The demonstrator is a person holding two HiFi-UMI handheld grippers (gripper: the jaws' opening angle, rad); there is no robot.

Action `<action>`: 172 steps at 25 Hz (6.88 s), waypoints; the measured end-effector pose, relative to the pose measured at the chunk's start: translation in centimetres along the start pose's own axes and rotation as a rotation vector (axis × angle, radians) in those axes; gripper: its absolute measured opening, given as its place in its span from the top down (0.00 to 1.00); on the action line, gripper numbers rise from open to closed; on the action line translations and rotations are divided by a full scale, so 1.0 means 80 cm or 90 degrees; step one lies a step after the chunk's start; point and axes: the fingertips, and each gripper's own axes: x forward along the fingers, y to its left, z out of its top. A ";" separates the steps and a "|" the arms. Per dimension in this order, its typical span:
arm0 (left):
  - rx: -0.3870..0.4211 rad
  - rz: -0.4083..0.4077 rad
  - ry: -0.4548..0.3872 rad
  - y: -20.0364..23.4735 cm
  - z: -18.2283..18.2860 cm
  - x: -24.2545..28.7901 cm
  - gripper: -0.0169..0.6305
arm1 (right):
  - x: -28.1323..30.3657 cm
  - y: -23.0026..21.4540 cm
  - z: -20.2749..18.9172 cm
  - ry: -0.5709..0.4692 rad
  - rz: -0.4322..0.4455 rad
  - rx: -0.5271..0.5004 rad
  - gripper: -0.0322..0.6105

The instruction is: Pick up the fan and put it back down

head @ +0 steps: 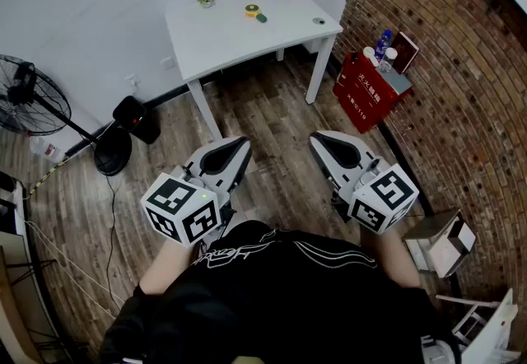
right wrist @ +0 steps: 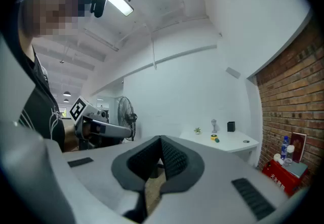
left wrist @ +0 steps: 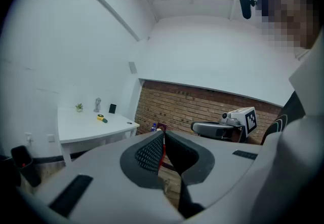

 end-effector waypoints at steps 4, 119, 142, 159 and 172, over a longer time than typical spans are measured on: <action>0.002 -0.004 -0.002 -0.009 -0.001 0.001 0.92 | -0.010 0.003 0.003 -0.002 -0.003 -0.006 0.95; -0.223 0.232 0.118 0.766 0.069 0.491 0.92 | 0.791 -0.669 -0.276 0.465 -0.038 0.036 0.47; -0.222 0.229 0.110 0.760 0.074 0.494 0.92 | 0.795 -0.677 -0.279 0.470 -0.045 0.012 0.66; -0.197 0.234 0.104 0.733 0.085 0.471 0.92 | 0.778 -0.662 -0.214 0.380 -0.044 0.022 0.67; -0.173 0.212 0.079 0.679 0.100 0.442 0.92 | 0.697 -0.613 -0.114 0.266 -0.046 0.057 0.67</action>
